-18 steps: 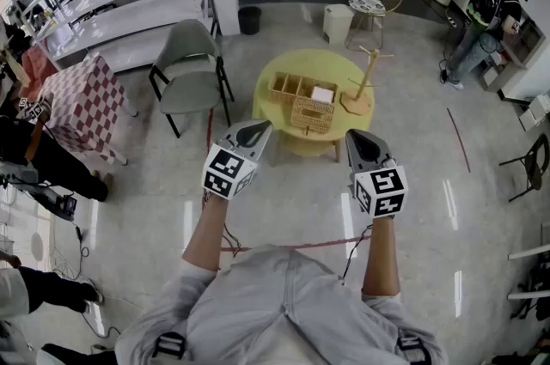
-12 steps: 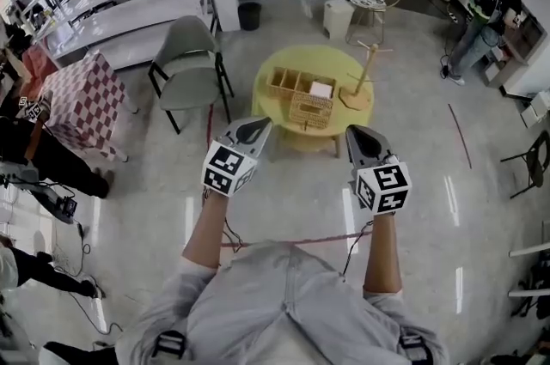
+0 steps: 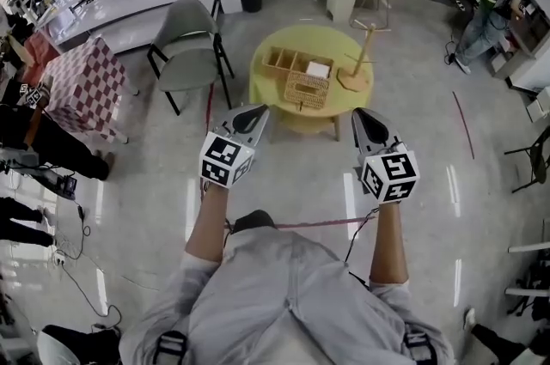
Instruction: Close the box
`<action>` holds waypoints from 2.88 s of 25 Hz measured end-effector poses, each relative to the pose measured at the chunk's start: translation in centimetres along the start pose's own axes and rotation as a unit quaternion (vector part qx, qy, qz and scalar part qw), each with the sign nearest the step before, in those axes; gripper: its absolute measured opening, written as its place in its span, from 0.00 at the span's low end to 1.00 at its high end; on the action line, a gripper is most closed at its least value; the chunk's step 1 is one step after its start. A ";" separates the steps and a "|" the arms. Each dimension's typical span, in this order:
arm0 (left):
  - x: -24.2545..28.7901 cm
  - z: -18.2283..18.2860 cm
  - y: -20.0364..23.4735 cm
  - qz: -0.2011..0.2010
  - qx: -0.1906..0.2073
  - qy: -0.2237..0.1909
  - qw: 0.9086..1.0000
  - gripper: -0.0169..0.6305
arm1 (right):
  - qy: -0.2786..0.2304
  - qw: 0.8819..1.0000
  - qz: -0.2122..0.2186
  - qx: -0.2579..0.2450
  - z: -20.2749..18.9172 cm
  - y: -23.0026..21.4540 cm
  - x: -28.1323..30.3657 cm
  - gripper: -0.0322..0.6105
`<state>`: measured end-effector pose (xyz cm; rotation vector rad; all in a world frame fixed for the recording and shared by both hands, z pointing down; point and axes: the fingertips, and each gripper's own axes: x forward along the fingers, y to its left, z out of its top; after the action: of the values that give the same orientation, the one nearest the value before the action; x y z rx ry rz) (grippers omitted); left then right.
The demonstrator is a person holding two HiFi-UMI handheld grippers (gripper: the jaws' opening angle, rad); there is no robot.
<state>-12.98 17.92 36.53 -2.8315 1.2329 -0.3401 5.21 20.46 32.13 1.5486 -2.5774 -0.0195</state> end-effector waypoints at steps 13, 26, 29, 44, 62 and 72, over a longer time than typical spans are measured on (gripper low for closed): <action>5.4 -1.4 3.0 0.002 0.008 0.013 1.000 0.07 | 0.030 0.999 0.026 0.029 -2.2 -2.5 4.0 0.07; 18.5 -1.2 13.5 -0.037 0.012 0.015 0.999 0.07 | 0.067 0.998 0.002 -0.014 -3.5 -9.2 17.8 0.07; 21.5 -1.3 15.7 -0.052 0.015 0.019 0.998 0.07 | 0.077 0.997 -0.012 -0.013 -3.8 -11.0 21.0 0.07; 33.2 -4.5 21.2 -0.102 -0.023 0.040 0.994 0.07 | 0.116 0.991 -0.062 0.011 -6.6 -18.6 30.0 0.07; 36.0 -10.6 15.8 -0.029 -0.080 0.128 0.988 0.07 | 0.140 0.989 0.011 0.037 -12.5 -24.9 28.6 0.07; 34.5 -19.9 12.2 -0.010 -0.144 0.220 0.965 0.18 | 0.181 0.981 0.056 0.047 -17.9 -23.8 29.2 0.07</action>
<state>-3.20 -14.41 60.92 -3.1225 1.4263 -0.9027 14.76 -15.37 51.09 1.2893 -2.3959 0.3655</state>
